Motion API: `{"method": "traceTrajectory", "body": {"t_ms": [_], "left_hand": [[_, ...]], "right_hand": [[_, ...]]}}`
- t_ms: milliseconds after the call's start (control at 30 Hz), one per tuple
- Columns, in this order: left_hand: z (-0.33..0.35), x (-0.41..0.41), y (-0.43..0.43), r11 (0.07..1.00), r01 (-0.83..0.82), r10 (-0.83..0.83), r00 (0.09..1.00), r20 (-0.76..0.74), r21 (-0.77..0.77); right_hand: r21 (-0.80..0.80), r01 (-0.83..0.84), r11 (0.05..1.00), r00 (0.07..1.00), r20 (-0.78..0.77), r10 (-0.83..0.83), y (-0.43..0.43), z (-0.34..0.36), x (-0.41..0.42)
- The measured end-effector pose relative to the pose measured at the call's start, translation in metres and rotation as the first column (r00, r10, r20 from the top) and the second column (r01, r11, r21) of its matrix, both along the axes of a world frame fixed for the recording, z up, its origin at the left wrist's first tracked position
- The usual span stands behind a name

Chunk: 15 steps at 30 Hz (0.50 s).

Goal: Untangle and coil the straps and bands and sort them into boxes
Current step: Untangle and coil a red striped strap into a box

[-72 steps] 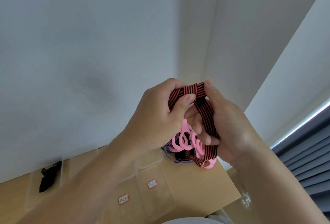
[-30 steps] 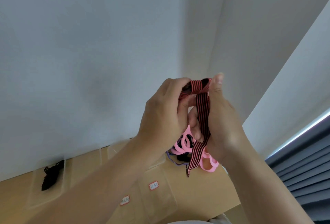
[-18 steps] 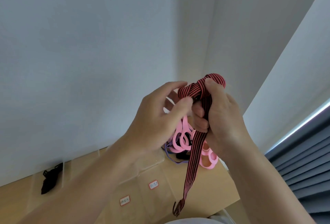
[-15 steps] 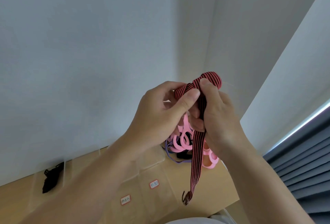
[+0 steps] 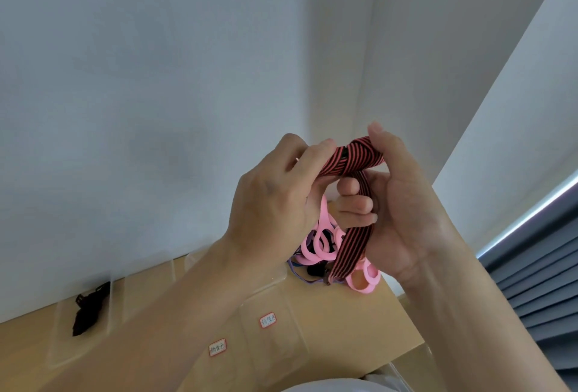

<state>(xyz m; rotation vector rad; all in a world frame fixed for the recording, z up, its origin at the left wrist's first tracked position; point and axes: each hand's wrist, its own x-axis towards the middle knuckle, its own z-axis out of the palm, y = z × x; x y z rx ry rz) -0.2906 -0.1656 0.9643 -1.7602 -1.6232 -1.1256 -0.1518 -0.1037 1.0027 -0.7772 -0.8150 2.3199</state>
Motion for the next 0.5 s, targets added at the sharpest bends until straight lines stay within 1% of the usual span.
{"method": "traceTrajectory", "body": {"t_ms": [133, 200, 233, 267, 300, 333, 367, 400, 433, 467, 500], "left_hand": [[-0.001, 0.003, 0.003, 1.000, -0.027, 0.027, 0.999, -0.029, -0.001], [-0.001, 0.001, 0.003, 0.999, -0.004, 0.003, 1.000, -0.019, -0.044], [-0.002, -0.001, 0.003, 0.993, 0.047, -0.044, 0.999, 0.028, -0.104], [0.000, -0.002, 0.002, 0.976, 0.121, -0.100, 0.988, 0.122, -0.184], [0.001, -0.004, 0.000, 0.941, 0.211, -0.138, 0.953, 0.269, -0.265], [0.004, -0.004, -0.002, 0.891, 0.312, -0.138, 0.877, 0.460, -0.329], [0.009, -0.003, -0.005, 0.838, 0.420, -0.095, 0.741, 0.665, -0.349], [0.014, -0.001, -0.007, 0.794, 0.519, -0.029, 0.553, 0.833, -0.317], [0.018, 0.001, -0.008, 0.771, 0.583, 0.030, 0.367, 0.930, -0.255], [0.020, 0.001, -0.008, 0.773, 0.602, 0.059, 0.248, 0.967, -0.202], [0.021, 0.002, -0.008, 0.788, 0.592, 0.063, 0.192, 0.979, -0.167]], "right_hand": [[-0.017, 0.016, 1.000, 1.000, 0.010, -0.015, 0.002, -0.001, -0.001], [-0.003, 0.035, 0.999, 0.999, 0.009, -0.035, 0.003, -0.006, -0.002], [0.015, 0.048, 0.999, 0.999, 0.008, -0.049, 0.004, -0.009, -0.003], [0.039, 0.067, 0.997, 0.998, 0.008, -0.068, 0.004, -0.012, -0.003], [0.065, 0.089, 0.994, 0.996, 0.003, -0.089, 0.004, -0.015, -0.004], [0.091, 0.106, 0.990, 0.994, -0.006, -0.106, 0.003, -0.018, -0.004], [0.121, 0.113, 0.986, 0.994, -0.013, -0.113, 0.001, -0.019, -0.005], [0.161, 0.115, 0.980, 0.993, -0.010, -0.115, 0.000, -0.021, -0.005], [0.215, 0.114, 0.970, 0.993, 0.007, -0.118, -0.002, -0.022, -0.006], [0.277, 0.109, 0.955, 0.992, 0.037, -0.124, -0.003, -0.024, -0.006], [0.339, 0.100, 0.935, 0.989, 0.071, -0.131, -0.005, -0.026, -0.007]]}}
